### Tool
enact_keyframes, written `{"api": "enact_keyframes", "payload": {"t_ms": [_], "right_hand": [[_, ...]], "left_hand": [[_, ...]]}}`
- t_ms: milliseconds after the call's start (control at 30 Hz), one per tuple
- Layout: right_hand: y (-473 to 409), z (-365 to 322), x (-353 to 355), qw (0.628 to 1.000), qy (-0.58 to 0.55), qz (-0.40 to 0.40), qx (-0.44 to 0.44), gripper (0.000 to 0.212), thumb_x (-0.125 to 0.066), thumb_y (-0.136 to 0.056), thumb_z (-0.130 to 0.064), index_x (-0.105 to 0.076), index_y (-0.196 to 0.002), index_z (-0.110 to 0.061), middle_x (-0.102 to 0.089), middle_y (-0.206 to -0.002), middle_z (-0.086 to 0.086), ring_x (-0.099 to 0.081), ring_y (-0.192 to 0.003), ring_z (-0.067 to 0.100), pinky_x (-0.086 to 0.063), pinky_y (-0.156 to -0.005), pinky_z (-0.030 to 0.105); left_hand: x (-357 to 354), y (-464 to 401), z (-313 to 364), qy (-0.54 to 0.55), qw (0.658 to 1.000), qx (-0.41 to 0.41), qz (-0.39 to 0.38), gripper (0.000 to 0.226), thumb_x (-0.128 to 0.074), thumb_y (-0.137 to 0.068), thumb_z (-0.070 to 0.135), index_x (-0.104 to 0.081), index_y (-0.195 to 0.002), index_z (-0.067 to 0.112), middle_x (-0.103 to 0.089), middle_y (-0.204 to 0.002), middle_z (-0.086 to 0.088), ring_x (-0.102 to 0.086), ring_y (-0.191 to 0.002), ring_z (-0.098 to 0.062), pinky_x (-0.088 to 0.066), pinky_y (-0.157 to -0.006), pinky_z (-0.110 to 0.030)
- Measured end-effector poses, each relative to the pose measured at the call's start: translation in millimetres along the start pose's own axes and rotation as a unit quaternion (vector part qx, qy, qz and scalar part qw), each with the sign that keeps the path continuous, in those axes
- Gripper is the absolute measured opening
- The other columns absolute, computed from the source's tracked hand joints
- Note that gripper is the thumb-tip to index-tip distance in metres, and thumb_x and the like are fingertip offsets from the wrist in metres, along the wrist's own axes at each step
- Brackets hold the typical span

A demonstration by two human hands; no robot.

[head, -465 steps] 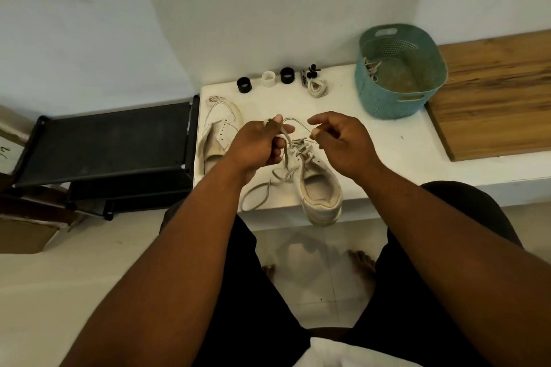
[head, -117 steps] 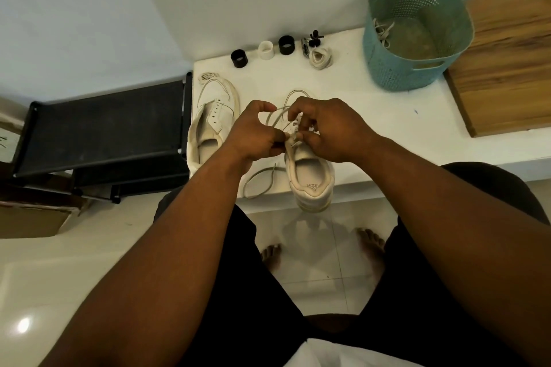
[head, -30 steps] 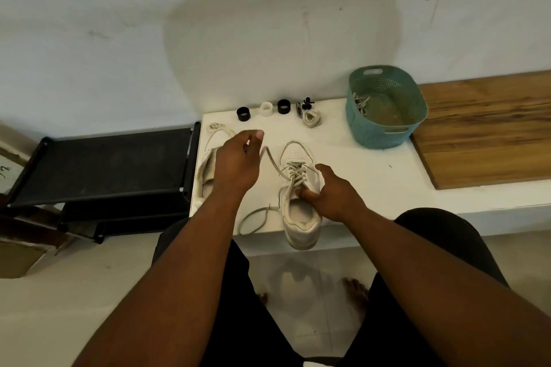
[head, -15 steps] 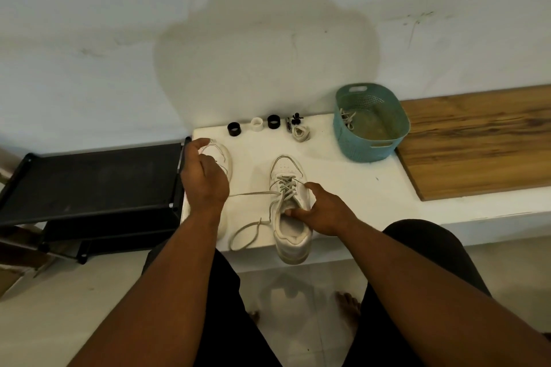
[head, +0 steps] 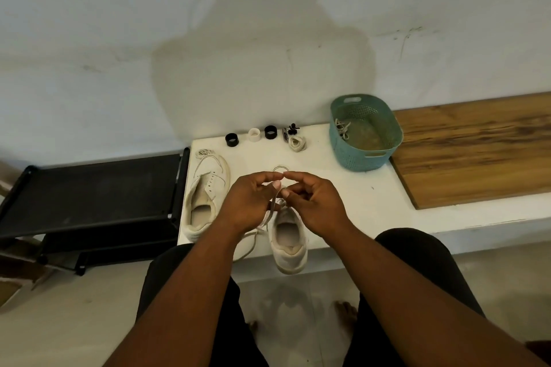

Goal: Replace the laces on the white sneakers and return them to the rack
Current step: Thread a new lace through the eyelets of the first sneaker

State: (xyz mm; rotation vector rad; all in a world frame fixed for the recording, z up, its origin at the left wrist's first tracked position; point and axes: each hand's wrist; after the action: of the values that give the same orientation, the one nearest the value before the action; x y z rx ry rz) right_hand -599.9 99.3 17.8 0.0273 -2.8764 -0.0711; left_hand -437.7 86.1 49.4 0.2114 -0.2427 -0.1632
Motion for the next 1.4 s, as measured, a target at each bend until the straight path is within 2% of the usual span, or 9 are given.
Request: {"api": "enact_keyframes", "payload": {"t_ms": [167, 333, 467, 600, 767, 967, 1067, 1233, 1400], "right_hand": [[9.0, -12.2, -11.1, 0.998, -0.023, 0.056, -0.026, 0.022, -0.076, -0.090, -0.018, -0.074, -0.108, -0.031, -0.075, -0.095, -0.012, -0.070, -0.088, 0.001, -0.058, -0.084, 0.025], [19.1, -14.0, -16.6, 0.998, 0.012, 0.039, -0.050, 0.035, -0.069, -0.093, -0.015, -0.069, -0.124, -0.031, -0.071, -0.096, -0.014, -0.067, -0.089, 0.005, -0.057, -0.091, 0.032], [30.3, -12.1, -24.6, 0.999, -0.007, -0.027, -0.022, 0.031, -0.071, -0.095, -0.025, -0.069, -0.125, -0.031, -0.072, -0.085, -0.003, -0.069, -0.082, 0.015, -0.057, -0.085, 0.036], [24.2, -3.9, -23.1, 0.999, 0.020, 0.020, -0.026, 0.014, -0.070, -0.095, -0.027, -0.078, -0.088, -0.018, -0.075, -0.079, 0.001, -0.071, -0.078, 0.021, -0.058, -0.082, 0.046], [7.3, 4.8, -19.6, 0.996, 0.026, 0.060, -0.060, 0.014, -0.072, -0.094, -0.031, -0.077, -0.085, -0.022, -0.073, -0.078, -0.007, -0.067, -0.075, 0.014, -0.058, -0.084, 0.043], [-1.0, -5.7, -29.7, 0.998, 0.016, 0.042, -0.044, 0.030, -0.058, -0.102, -0.024, -0.060, -0.131, -0.033, -0.069, -0.107, -0.009, -0.070, -0.082, 0.009, -0.059, -0.082, 0.032], [4.4, -14.2, -30.9, 0.998, -0.012, 0.062, -0.014, 0.015, -0.056, -0.103, -0.033, -0.064, -0.113, -0.025, -0.071, -0.097, -0.007, -0.068, -0.084, 0.008, -0.057, -0.076, 0.029], [19.6, -17.6, -40.5, 0.990, -0.106, -0.089, -0.011, 0.016, -0.068, -0.097, -0.024, -0.073, -0.106, -0.011, -0.076, -0.089, 0.007, -0.074, -0.081, 0.027, -0.062, -0.081, 0.043], [14.1, -18.2, -30.0, 0.995, -0.072, -0.057, -0.045, 0.025, -0.080, -0.087, -0.031, -0.069, -0.107, -0.021, -0.074, -0.076, 0.000, -0.071, -0.067, 0.014, -0.059, -0.073, 0.034]], "left_hand": [[5.2, 10.2, -9.2, -0.025, 0.997, -0.034, 0.066, 0.016, -0.072, -0.095, 0.023, -0.075, -0.103, 0.037, -0.079, -0.084, 0.000, -0.075, -0.084, -0.030, -0.060, -0.086, -0.051], [6.0, 11.1, -8.5, 0.060, 0.980, -0.021, 0.190, 0.029, -0.090, -0.076, 0.032, -0.075, -0.100, 0.038, -0.077, -0.074, 0.001, -0.076, -0.081, -0.020, -0.060, -0.089, -0.039], [3.3, 8.8, -1.0, 0.025, 0.989, -0.012, 0.145, 0.032, -0.091, -0.074, 0.032, -0.078, -0.103, 0.029, -0.070, -0.064, 0.003, -0.067, -0.063, -0.008, -0.057, -0.073, -0.028], [4.7, 8.9, -3.1, 0.030, 0.996, 0.024, 0.085, 0.032, -0.092, -0.074, 0.025, -0.079, -0.103, 0.021, -0.064, -0.063, -0.003, -0.054, -0.054, -0.012, -0.046, -0.057, -0.024], [21.5, 14.0, -5.2, 0.072, 0.991, 0.058, 0.096, 0.018, -0.078, -0.090, 0.025, -0.077, -0.106, 0.016, -0.063, -0.061, 0.001, -0.056, -0.057, -0.011, -0.054, -0.058, -0.023], [34.1, 18.6, 0.8, 0.395, 0.917, 0.065, 0.010, 0.028, -0.046, -0.104, 0.000, -0.069, -0.117, 0.009, -0.075, -0.103, -0.010, -0.073, -0.093, -0.022, -0.058, -0.095, -0.036], [27.4, 15.4, 0.9, 0.390, 0.918, 0.052, 0.057, 0.027, -0.050, -0.103, 0.002, -0.068, -0.122, 0.012, -0.075, -0.118, -0.010, -0.073, -0.108, -0.024, -0.057, -0.099, -0.036], [16.2, 10.0, -1.3, 0.364, 0.926, 0.055, 0.081, 0.025, -0.056, -0.101, 0.001, -0.070, -0.119, 0.013, -0.074, -0.121, -0.008, -0.070, -0.115, -0.027, -0.054, -0.103, -0.041], [8.2, 7.5, -1.8, 0.390, 0.916, 0.065, 0.070, 0.023, -0.059, -0.099, 0.002, -0.070, -0.114, 0.015, -0.075, -0.119, -0.005, -0.070, -0.114, -0.030, -0.055, -0.101, -0.043]]}}
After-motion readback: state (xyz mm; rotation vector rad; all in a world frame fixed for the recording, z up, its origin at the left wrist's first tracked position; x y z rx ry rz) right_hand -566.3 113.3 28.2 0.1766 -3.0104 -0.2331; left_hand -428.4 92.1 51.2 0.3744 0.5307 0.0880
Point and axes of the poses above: each hand's wrist, its own y-axis away from the middle knuckle, its own x-axis out of the back of the hand, z = x × y
